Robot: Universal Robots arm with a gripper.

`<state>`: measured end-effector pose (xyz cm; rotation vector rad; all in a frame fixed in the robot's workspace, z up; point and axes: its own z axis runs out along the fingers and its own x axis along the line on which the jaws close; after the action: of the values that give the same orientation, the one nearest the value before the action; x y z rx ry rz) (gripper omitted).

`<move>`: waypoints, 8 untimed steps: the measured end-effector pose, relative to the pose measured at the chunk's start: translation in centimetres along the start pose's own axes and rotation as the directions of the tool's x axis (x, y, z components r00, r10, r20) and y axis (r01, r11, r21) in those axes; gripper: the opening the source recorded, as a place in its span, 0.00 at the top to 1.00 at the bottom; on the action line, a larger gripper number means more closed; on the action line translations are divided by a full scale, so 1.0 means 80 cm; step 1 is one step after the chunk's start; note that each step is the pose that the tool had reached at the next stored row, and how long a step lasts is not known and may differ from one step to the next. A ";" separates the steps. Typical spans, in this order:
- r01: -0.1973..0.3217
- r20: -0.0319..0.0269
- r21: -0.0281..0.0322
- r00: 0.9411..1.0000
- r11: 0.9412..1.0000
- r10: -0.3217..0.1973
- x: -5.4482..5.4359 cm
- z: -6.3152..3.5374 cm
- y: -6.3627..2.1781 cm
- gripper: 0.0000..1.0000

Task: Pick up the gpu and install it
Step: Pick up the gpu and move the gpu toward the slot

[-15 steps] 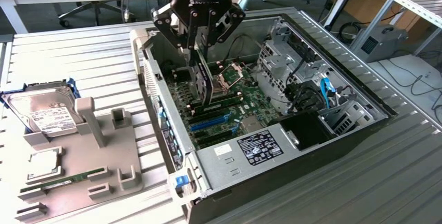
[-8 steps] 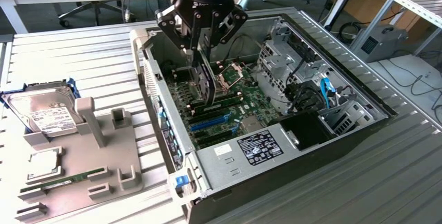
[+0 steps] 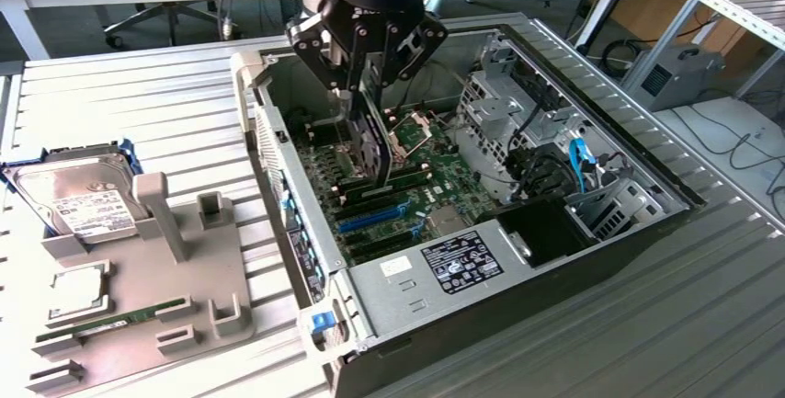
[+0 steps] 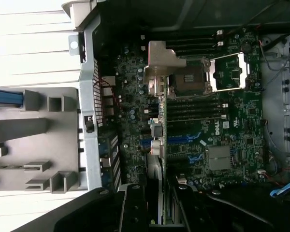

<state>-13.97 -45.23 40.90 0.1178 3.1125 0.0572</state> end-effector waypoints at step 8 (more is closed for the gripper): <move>0.000 0.000 0.000 1.000 1.000 0.000 -0.014 0.005 0.001 0.74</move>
<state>-12.86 -45.20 40.54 0.1179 3.1124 0.0572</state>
